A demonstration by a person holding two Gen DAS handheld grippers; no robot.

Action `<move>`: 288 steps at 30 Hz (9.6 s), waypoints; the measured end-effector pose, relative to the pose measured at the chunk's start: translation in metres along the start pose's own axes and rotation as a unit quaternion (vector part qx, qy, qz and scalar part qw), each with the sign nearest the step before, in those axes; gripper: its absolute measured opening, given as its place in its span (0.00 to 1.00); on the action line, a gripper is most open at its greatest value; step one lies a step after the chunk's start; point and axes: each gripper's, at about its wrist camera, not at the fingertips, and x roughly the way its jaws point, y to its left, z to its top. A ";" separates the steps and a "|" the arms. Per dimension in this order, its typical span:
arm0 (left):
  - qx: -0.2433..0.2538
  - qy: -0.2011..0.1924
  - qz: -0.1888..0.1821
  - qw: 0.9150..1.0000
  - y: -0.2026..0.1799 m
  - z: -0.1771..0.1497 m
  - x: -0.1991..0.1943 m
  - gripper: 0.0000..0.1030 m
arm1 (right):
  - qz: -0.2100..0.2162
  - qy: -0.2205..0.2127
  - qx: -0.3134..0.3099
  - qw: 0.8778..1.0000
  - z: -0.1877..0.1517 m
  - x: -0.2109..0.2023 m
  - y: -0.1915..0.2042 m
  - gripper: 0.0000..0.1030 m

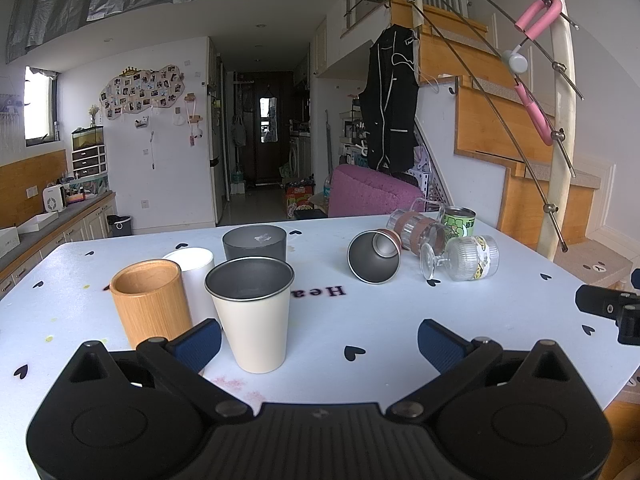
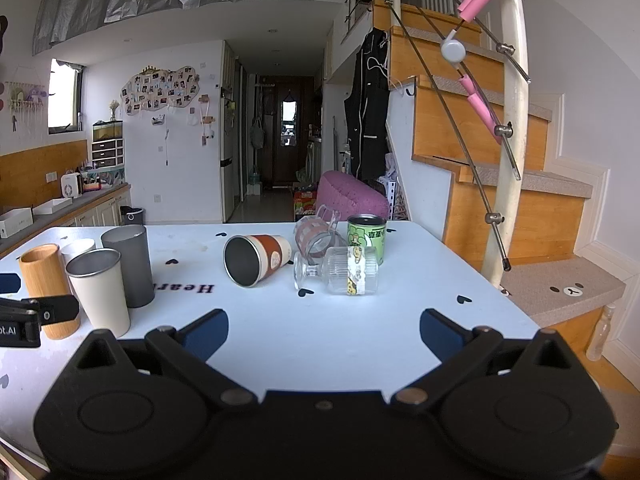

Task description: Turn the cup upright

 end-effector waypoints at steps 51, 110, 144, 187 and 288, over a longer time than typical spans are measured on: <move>-0.029 0.021 0.005 0.999 0.044 -0.033 0.007 1.00 | 0.033 0.114 0.218 0.969 0.039 0.229 -0.001 0.51; -0.027 0.045 -0.026 0.998 0.031 -0.035 0.019 1.00 | 0.127 0.333 0.324 0.876 0.003 0.258 -0.074 0.18; -0.044 0.153 -0.312 0.937 -0.084 0.000 0.115 0.90 | 0.168 0.363 0.211 0.892 -0.018 0.141 -0.083 0.19; 0.080 0.095 -0.303 0.945 -0.185 0.044 0.133 0.70 | 0.078 0.062 -0.111 0.989 -0.066 0.083 -0.046 0.15; 0.038 0.021 -0.121 0.992 -0.079 0.002 0.077 1.00 | -0.126 0.002 0.029 0.992 -0.025 0.005 -0.058 1.00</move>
